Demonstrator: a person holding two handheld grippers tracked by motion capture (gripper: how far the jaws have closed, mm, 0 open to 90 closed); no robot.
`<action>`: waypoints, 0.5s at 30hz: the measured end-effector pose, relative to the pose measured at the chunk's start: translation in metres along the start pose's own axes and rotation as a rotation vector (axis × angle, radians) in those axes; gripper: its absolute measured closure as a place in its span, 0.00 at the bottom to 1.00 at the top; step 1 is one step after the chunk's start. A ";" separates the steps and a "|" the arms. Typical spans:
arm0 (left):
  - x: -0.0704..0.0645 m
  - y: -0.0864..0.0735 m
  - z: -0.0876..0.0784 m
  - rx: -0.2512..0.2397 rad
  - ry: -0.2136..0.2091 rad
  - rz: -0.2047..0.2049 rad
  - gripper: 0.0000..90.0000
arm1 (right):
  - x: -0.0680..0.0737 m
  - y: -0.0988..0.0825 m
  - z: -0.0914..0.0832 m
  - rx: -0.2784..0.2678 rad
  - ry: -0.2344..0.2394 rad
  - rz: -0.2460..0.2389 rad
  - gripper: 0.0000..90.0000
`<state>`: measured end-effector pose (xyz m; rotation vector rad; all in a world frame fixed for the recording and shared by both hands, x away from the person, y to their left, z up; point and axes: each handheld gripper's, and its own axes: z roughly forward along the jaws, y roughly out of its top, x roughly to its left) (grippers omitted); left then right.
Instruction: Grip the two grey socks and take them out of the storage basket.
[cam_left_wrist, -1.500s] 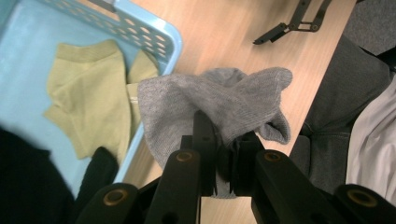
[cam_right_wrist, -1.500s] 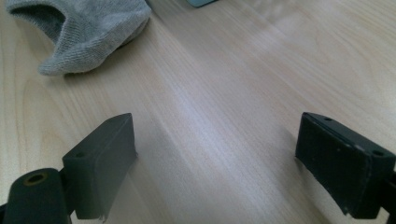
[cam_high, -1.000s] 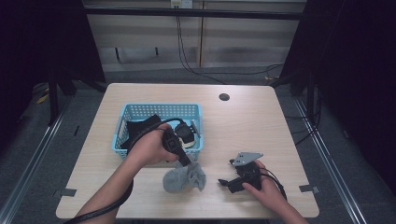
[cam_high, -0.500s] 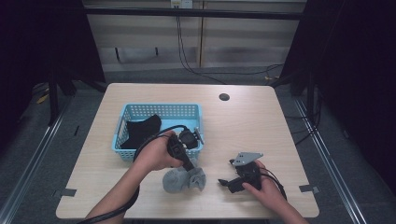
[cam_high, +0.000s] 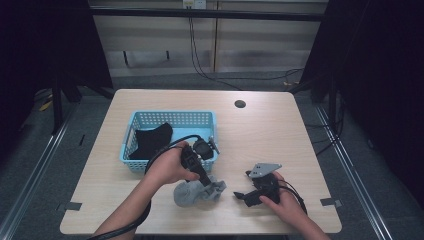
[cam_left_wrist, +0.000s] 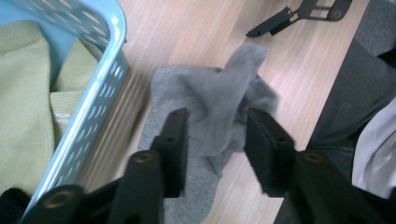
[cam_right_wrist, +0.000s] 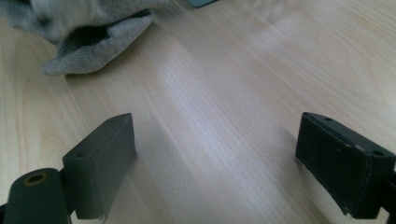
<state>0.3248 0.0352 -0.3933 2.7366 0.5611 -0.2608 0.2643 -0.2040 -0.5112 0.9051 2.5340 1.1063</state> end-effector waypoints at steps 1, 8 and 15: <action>0.000 -0.001 -0.001 -0.008 -0.003 -0.004 0.59 | 0.000 0.000 0.000 0.002 -0.002 -0.001 0.13; 0.001 -0.012 -0.007 -0.033 0.033 -0.015 0.49 | 0.000 0.000 -0.001 0.003 -0.003 0.002 0.13; 0.005 -0.031 -0.010 -0.077 0.041 -0.041 0.44 | 0.000 0.000 -0.001 0.005 -0.004 0.000 0.13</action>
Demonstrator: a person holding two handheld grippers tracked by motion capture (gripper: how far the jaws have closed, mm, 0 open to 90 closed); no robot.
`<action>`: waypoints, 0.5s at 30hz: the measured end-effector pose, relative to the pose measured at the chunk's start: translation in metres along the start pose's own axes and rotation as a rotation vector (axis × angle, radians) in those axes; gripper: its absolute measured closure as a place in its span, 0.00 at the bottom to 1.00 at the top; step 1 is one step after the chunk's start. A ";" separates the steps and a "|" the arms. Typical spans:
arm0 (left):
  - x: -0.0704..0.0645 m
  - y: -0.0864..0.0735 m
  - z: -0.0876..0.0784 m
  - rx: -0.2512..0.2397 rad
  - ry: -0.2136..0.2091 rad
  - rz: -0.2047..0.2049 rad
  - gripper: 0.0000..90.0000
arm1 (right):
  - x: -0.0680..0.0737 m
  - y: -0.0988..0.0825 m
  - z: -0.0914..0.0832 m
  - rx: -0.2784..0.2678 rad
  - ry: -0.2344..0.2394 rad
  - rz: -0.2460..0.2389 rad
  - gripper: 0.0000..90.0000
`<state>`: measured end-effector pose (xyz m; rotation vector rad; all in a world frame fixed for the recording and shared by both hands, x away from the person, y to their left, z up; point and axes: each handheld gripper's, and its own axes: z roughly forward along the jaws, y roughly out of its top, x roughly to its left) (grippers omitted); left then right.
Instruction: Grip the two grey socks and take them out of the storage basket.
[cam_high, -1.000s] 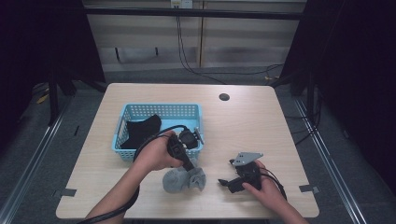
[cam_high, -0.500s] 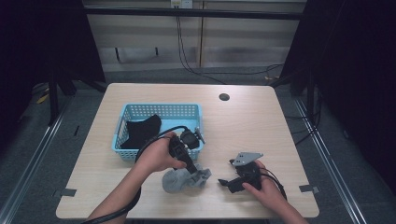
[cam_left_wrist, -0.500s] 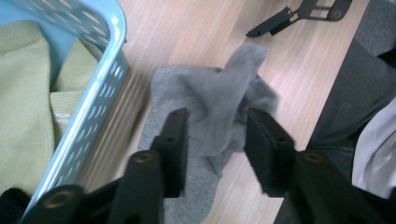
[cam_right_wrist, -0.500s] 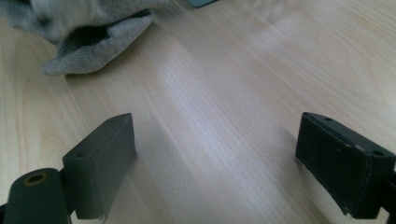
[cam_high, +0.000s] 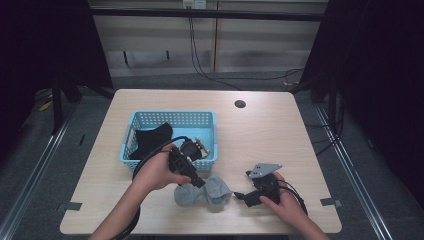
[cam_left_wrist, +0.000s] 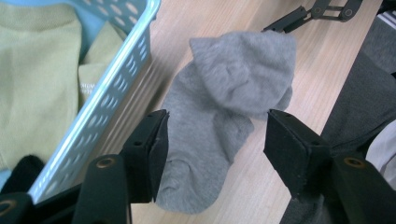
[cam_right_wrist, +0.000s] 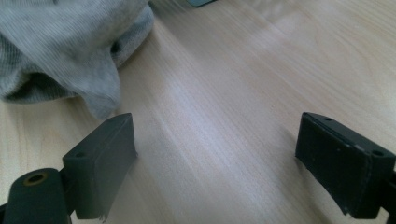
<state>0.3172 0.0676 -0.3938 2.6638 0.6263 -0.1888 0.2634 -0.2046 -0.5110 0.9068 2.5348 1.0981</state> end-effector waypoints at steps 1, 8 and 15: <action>0.001 -0.003 0.000 -0.004 0.004 -0.001 0.43 | 0.000 0.000 0.000 0.000 0.000 0.000 0.13; 0.007 -0.029 0.001 -0.050 0.030 -0.040 0.41 | 0.000 0.000 0.000 -0.001 -0.001 0.001 0.13; 0.013 -0.045 0.003 -0.057 0.039 -0.057 0.39 | 0.000 0.000 0.000 0.000 0.000 0.000 0.13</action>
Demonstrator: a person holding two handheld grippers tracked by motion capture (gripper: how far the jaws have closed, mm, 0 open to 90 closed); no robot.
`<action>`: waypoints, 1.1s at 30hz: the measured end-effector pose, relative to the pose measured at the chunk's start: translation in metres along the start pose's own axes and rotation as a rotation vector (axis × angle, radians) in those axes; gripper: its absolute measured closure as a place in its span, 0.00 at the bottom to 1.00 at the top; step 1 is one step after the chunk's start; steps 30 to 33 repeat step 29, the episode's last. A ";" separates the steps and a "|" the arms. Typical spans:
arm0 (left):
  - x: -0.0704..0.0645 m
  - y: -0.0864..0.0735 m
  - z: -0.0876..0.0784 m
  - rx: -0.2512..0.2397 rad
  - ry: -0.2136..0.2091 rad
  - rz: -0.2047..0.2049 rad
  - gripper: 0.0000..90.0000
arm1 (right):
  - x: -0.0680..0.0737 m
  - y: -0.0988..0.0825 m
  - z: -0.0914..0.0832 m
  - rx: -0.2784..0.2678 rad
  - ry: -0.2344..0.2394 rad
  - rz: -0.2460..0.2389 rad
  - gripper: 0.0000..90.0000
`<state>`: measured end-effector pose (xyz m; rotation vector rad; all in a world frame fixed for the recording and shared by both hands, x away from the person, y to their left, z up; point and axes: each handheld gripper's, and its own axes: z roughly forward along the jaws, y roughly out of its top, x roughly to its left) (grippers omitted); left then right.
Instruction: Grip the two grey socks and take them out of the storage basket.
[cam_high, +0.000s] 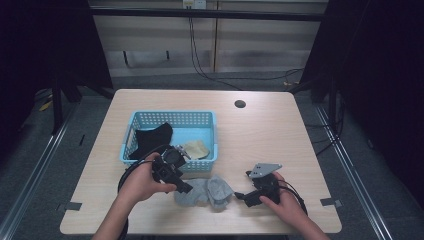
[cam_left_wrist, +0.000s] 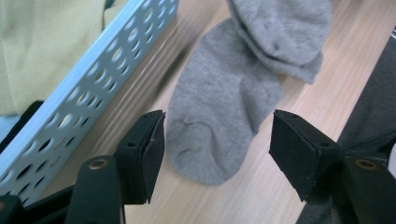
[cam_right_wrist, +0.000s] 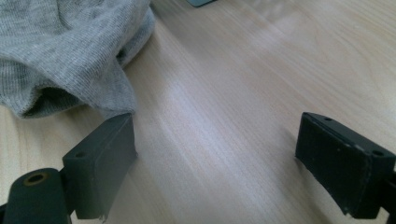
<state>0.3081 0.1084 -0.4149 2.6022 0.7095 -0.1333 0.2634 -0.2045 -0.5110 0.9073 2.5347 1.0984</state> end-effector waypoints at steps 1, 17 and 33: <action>0.001 -0.002 0.000 -0.003 -0.003 -0.007 0.39 | 0.000 0.000 0.000 0.000 0.000 0.000 0.13; 0.032 -0.048 0.015 -0.066 0.046 -0.003 0.34 | 0.000 0.000 0.000 0.000 0.000 0.000 0.13; 0.041 -0.062 0.029 -0.018 0.077 0.074 0.32 | 0.000 0.000 0.000 0.000 0.000 0.000 0.13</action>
